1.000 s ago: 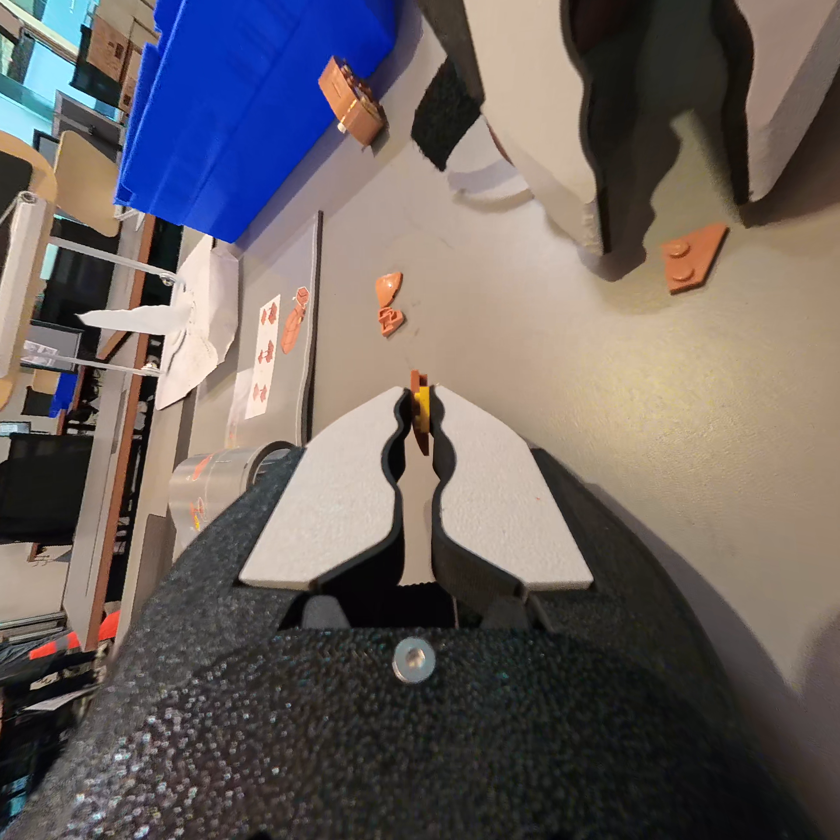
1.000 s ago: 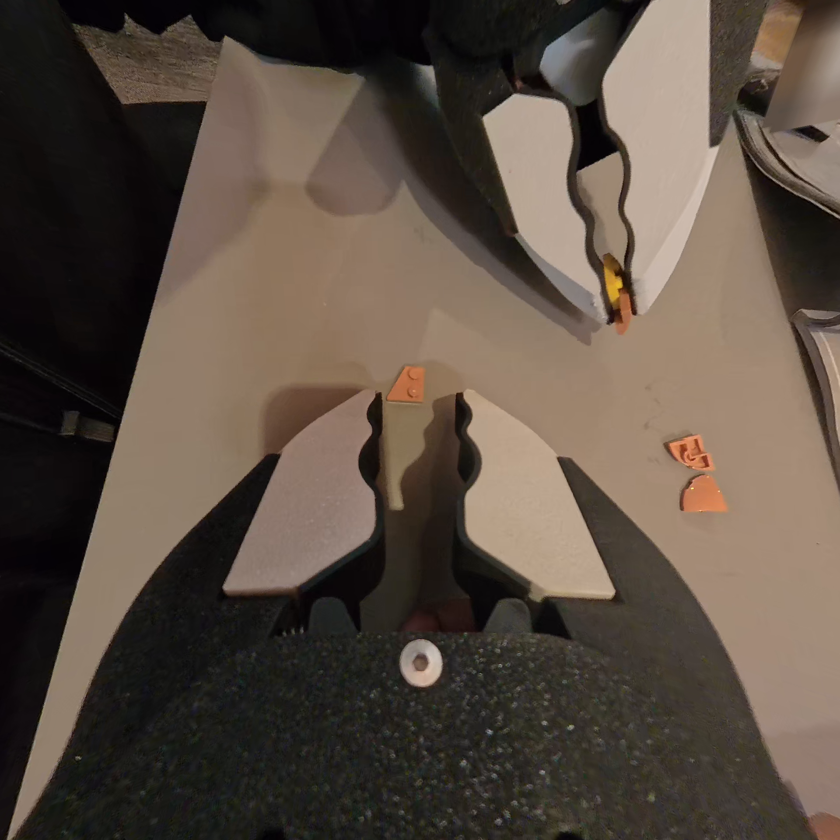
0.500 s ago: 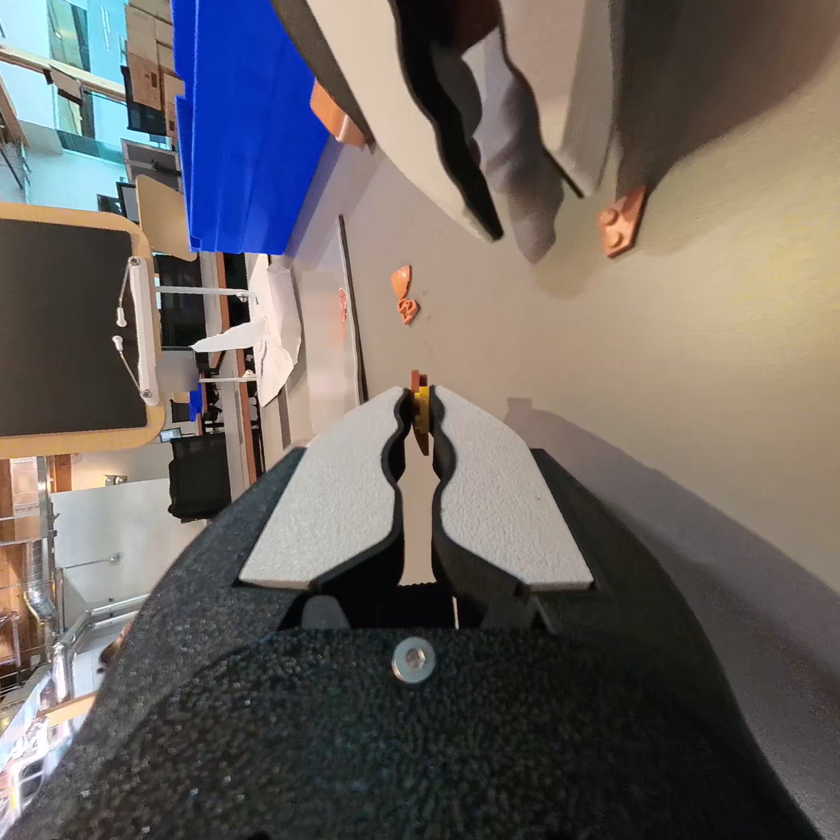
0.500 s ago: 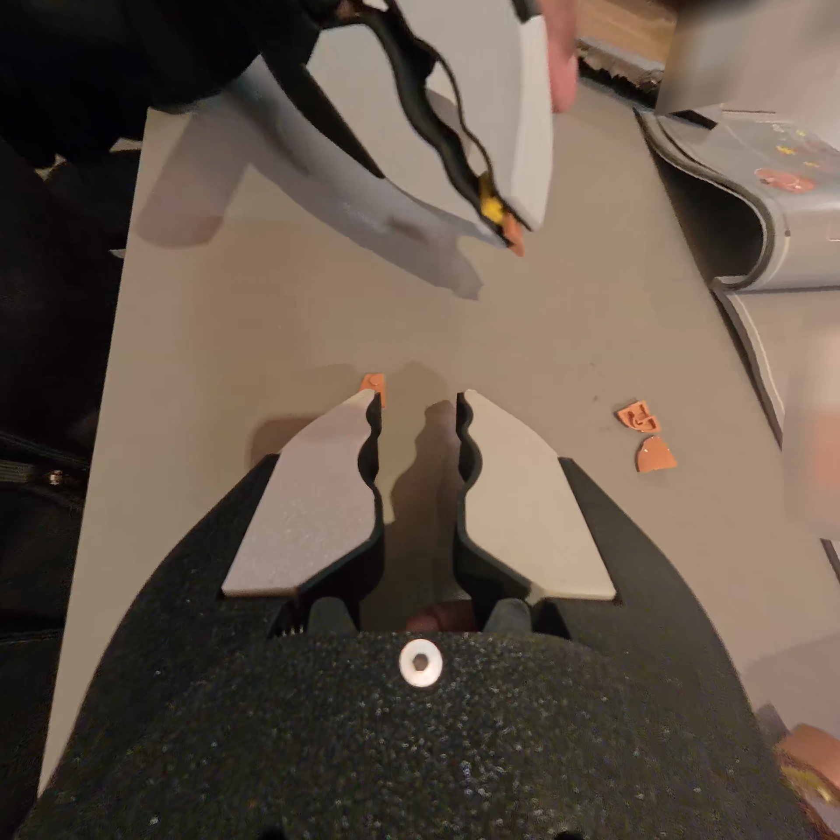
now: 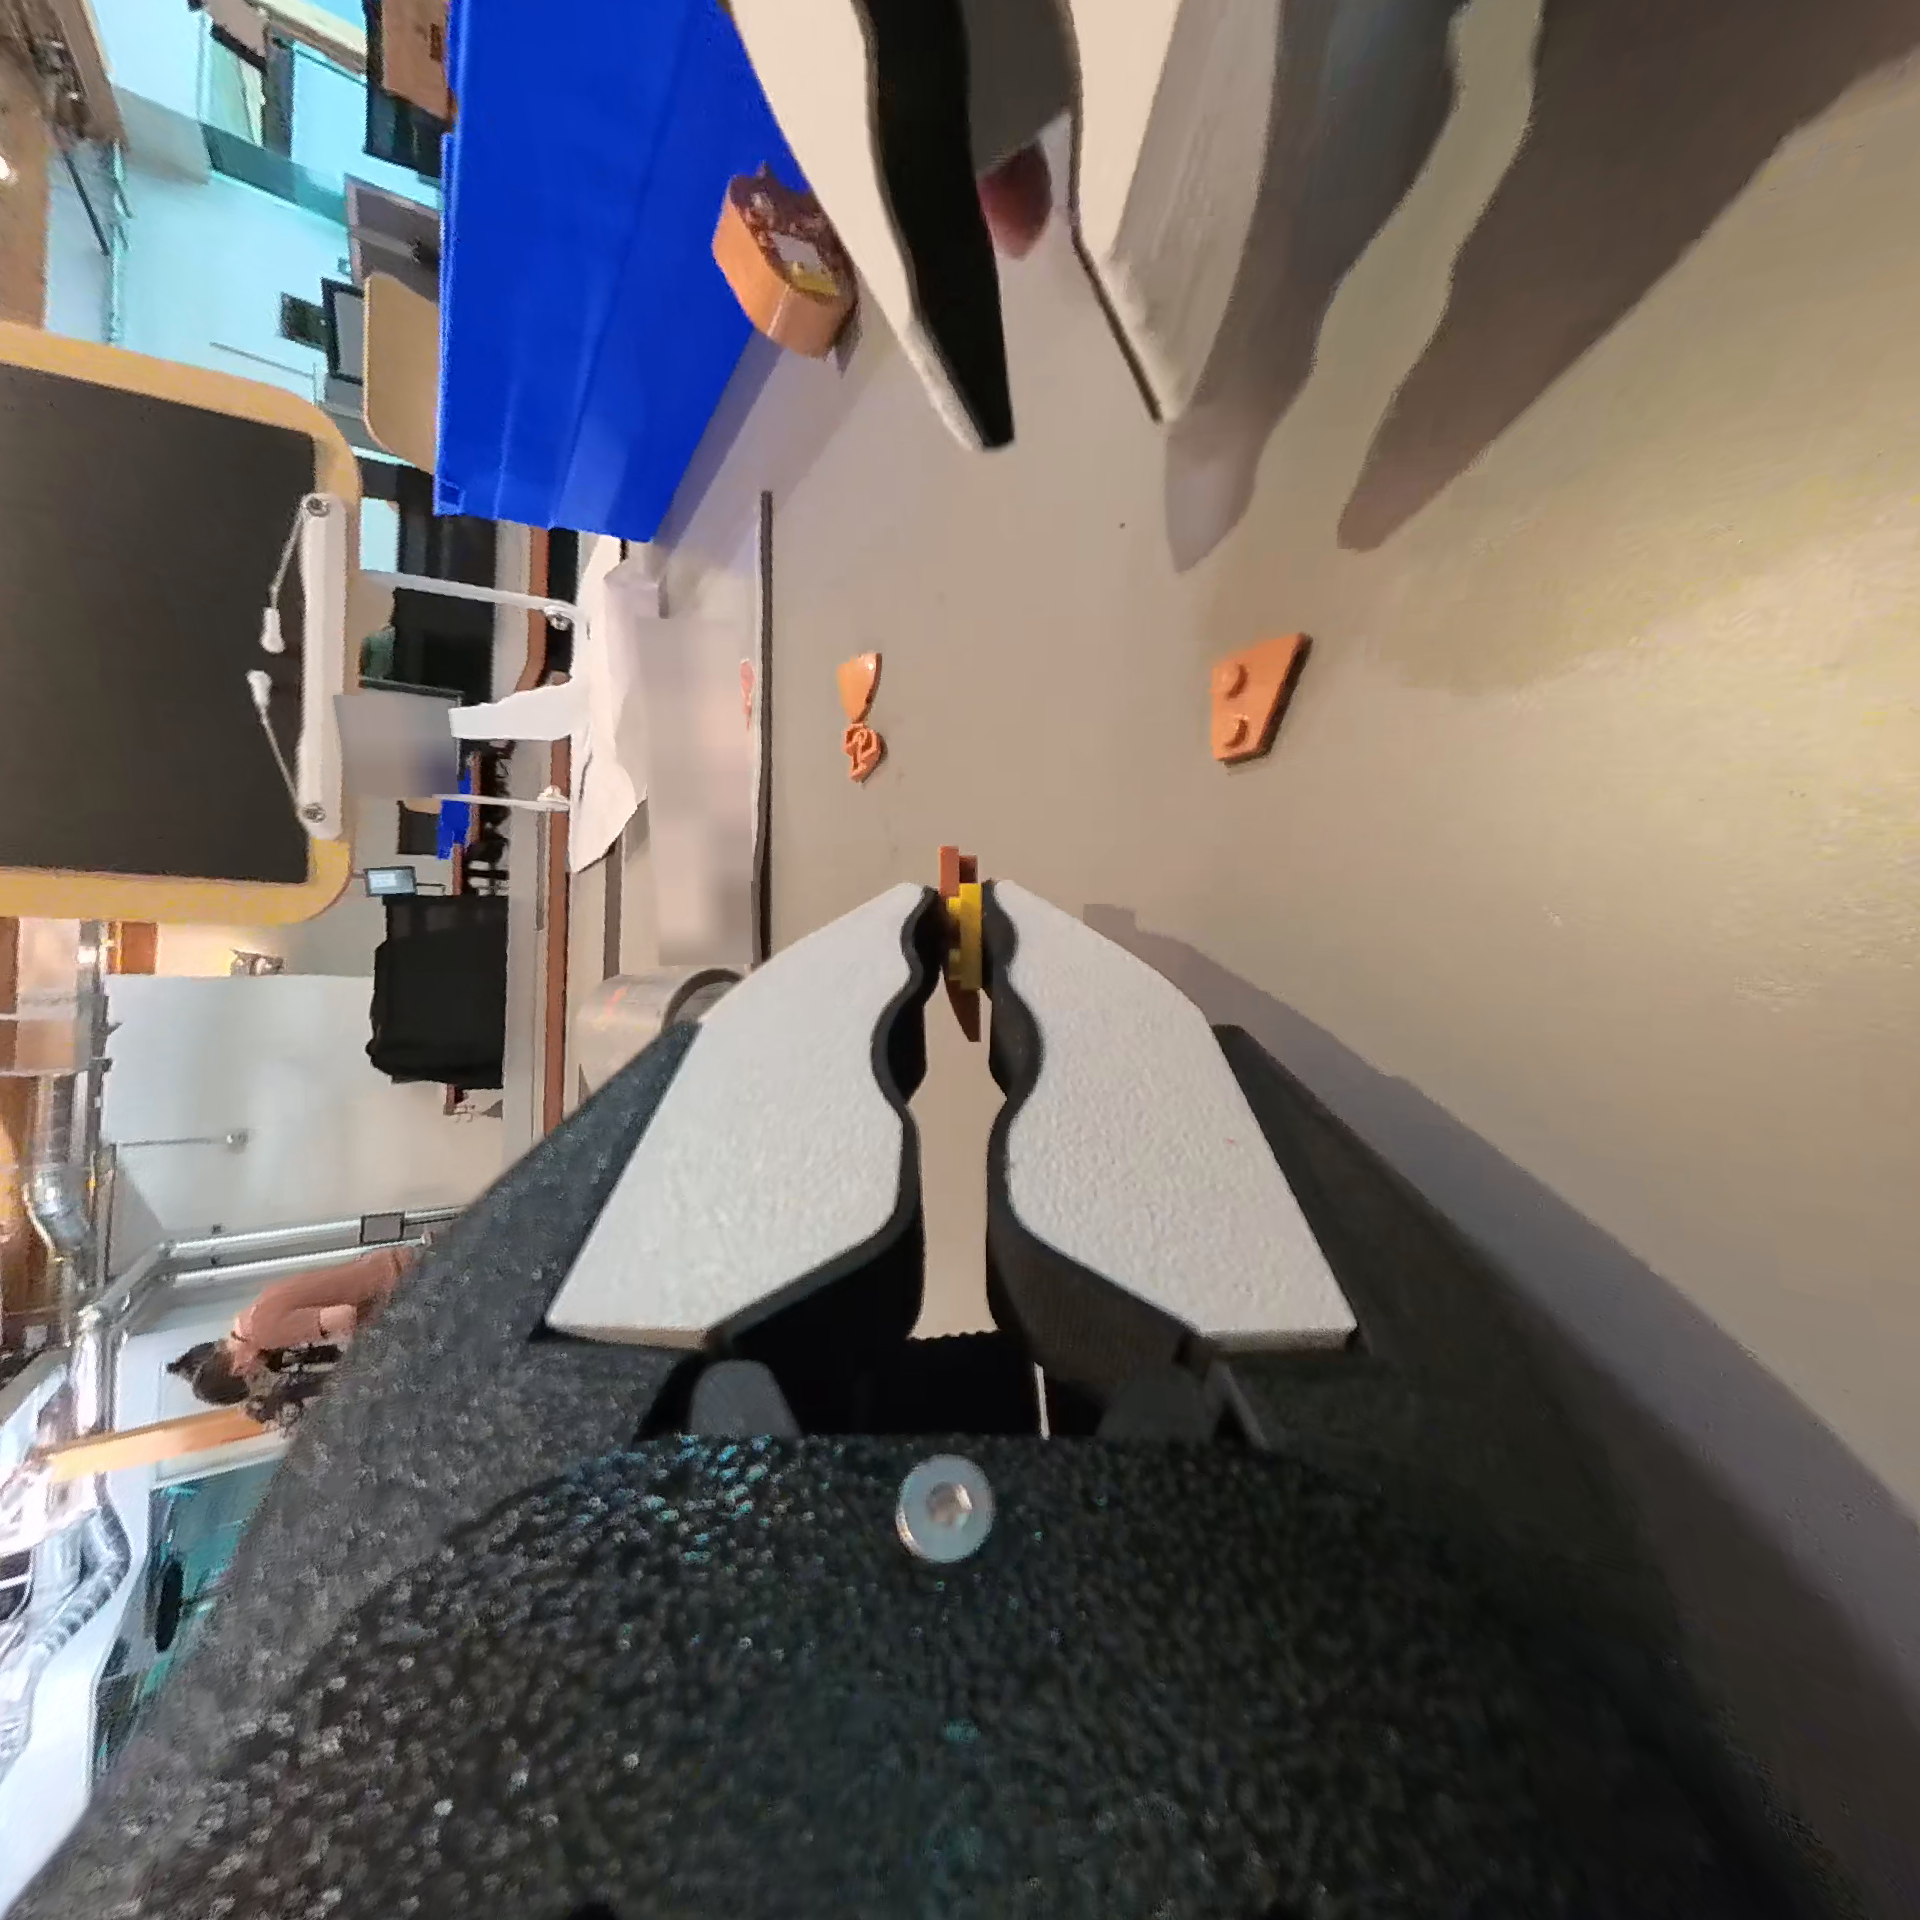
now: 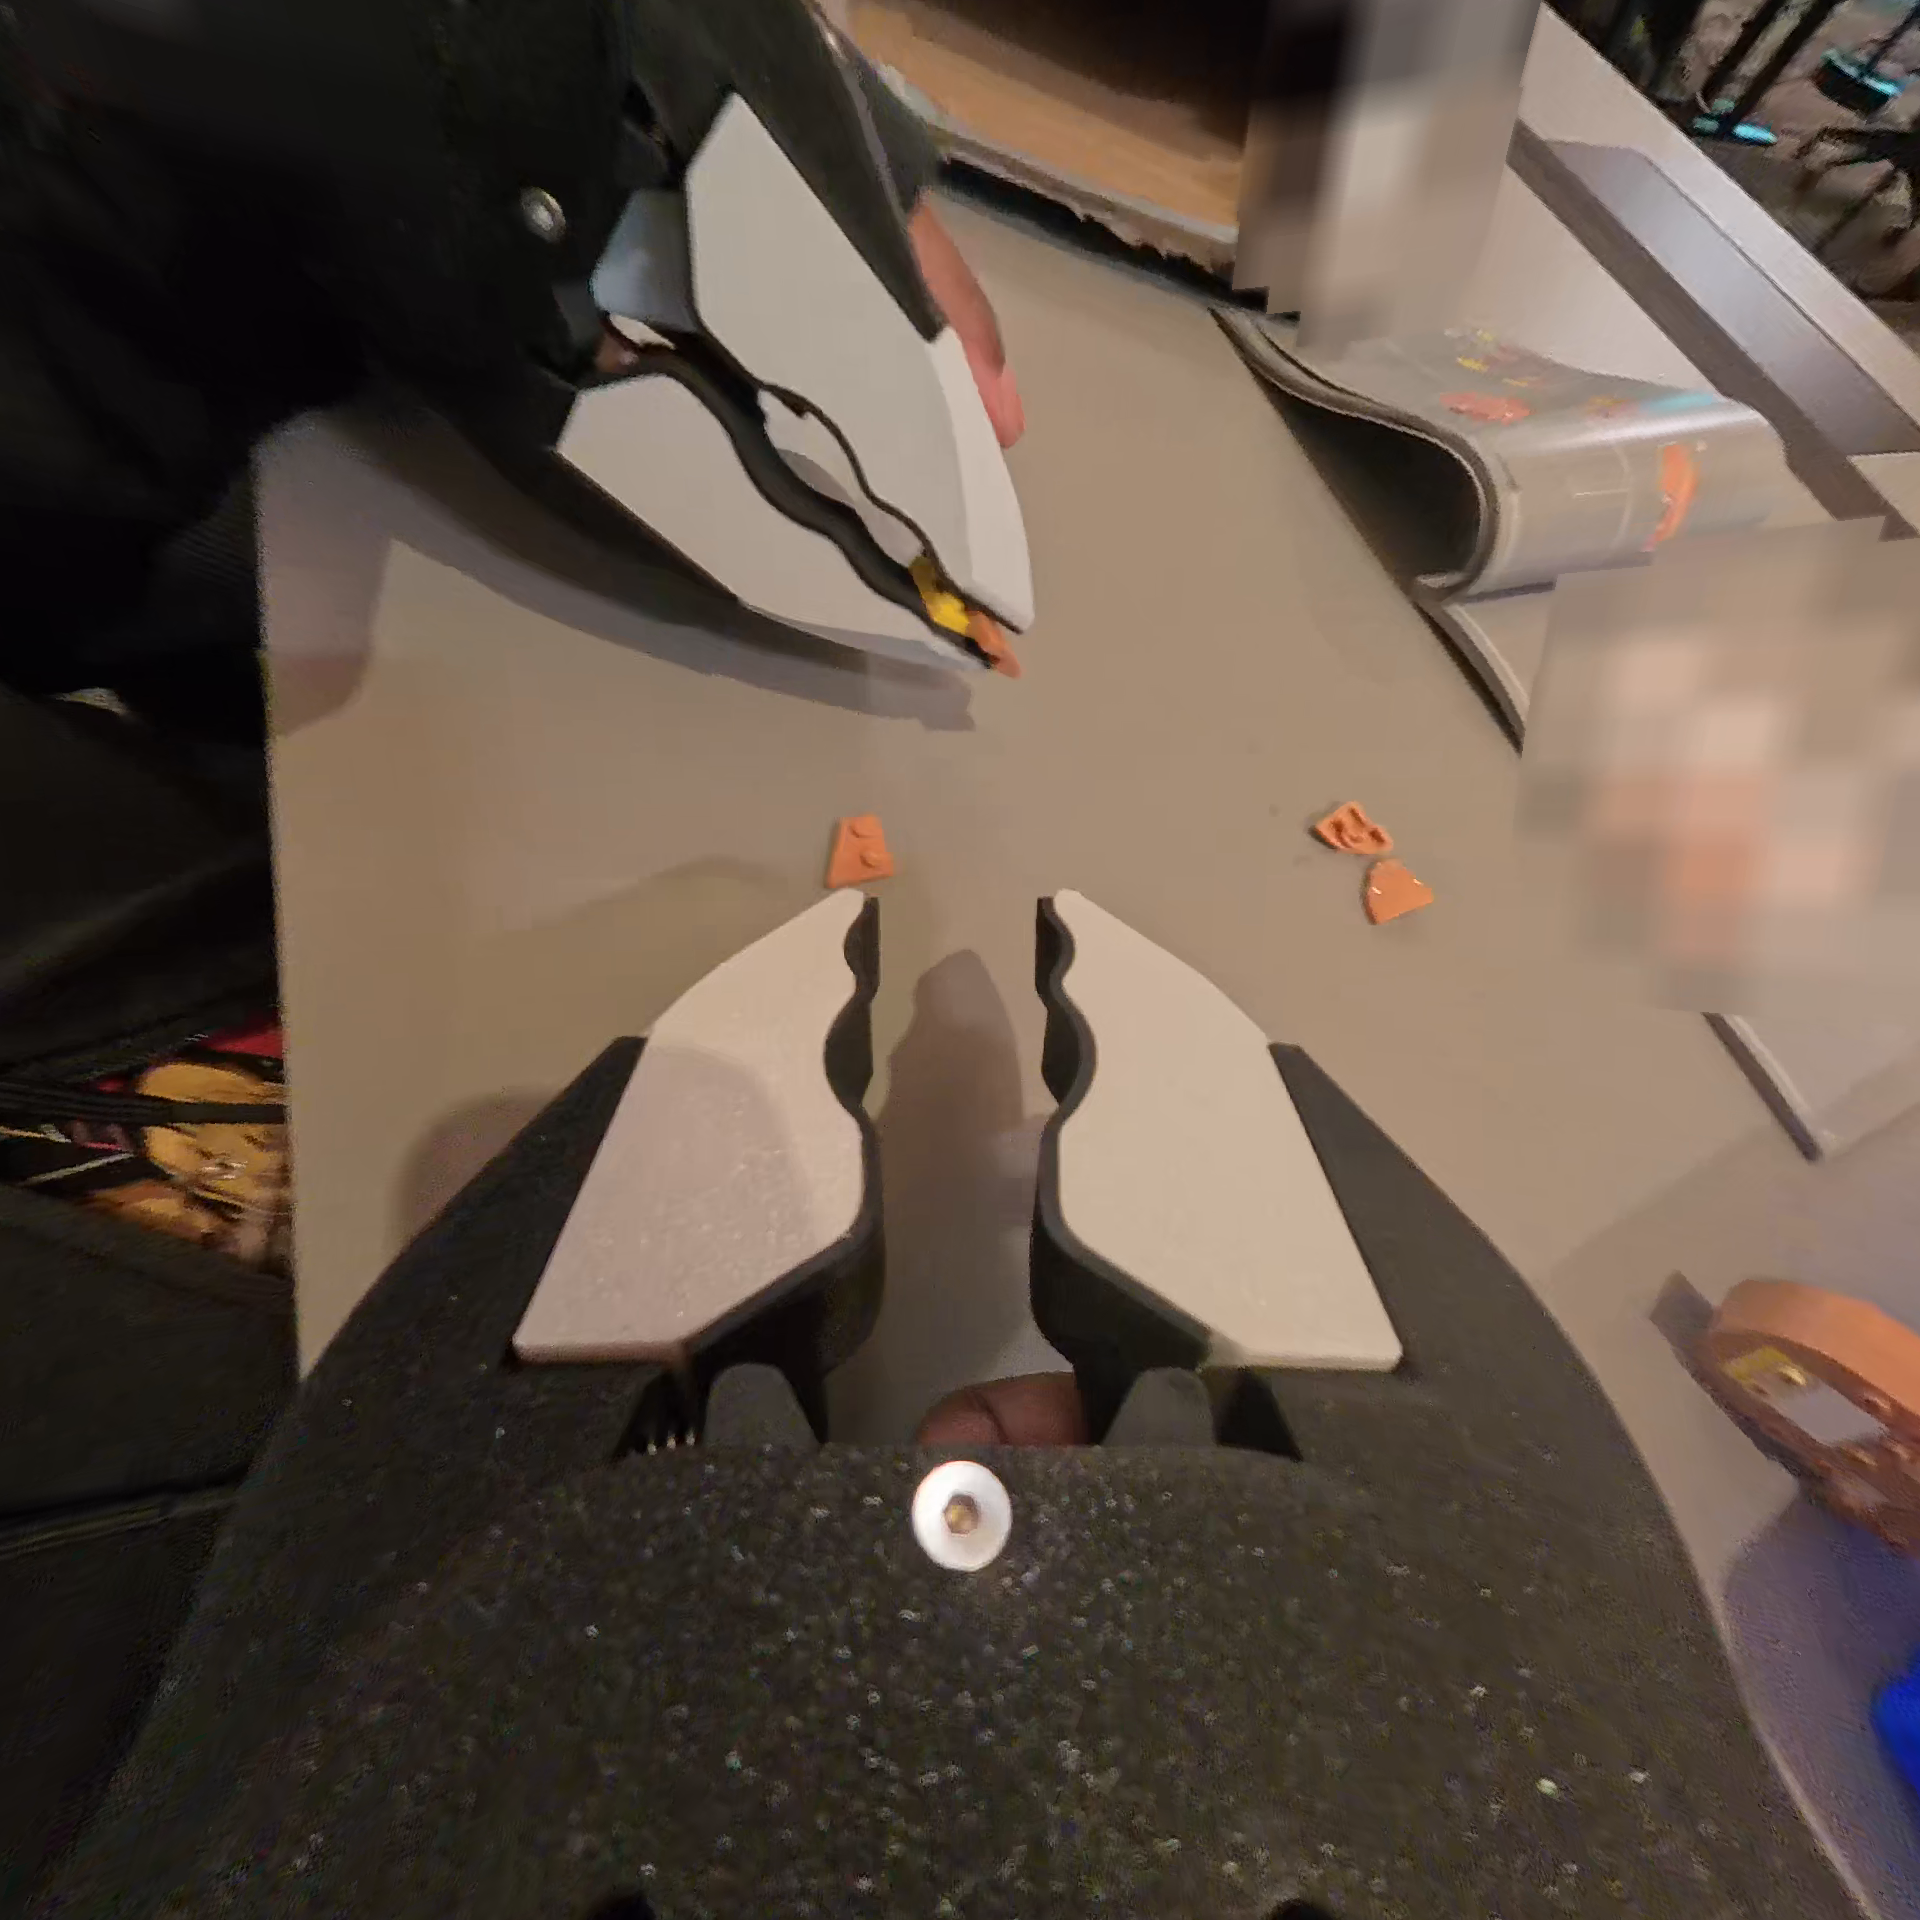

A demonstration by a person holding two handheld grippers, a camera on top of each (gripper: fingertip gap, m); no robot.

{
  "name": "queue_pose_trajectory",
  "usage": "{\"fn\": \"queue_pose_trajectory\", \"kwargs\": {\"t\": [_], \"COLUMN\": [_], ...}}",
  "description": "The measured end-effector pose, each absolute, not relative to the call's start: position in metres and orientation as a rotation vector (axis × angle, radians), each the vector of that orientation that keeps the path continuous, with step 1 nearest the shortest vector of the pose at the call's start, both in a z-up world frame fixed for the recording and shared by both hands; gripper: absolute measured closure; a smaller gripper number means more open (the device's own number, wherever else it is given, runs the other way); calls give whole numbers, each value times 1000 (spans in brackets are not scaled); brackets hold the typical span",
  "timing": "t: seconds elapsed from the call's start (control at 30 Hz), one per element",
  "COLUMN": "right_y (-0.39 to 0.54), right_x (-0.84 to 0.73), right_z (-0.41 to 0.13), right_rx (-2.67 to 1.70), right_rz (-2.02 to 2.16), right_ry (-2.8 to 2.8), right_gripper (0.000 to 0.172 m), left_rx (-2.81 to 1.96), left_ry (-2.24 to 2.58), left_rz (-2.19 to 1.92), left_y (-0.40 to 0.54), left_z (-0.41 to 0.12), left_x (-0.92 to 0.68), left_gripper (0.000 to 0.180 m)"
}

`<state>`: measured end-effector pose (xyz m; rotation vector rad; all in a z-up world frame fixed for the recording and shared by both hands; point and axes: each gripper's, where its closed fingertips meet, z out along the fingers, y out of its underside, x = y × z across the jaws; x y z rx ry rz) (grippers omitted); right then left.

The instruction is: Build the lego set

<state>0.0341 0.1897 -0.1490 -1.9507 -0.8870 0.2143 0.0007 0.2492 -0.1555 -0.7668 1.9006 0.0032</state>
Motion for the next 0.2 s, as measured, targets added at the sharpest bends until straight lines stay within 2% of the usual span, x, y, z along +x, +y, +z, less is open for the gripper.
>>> {"fn": "queue_pose_trajectory", "kwargs": {"t": [0.2], "right_y": [193], "right_x": [44], "right_z": [-158], "right_rx": [-2006], "right_rz": [114], "right_ry": [-860], "right_gripper": [145], "left_rx": [-803], "left_ry": [1911], "left_rz": [52], "left_y": [256], "left_z": [-168], "left_x": [-1], "left_gripper": [174]}}
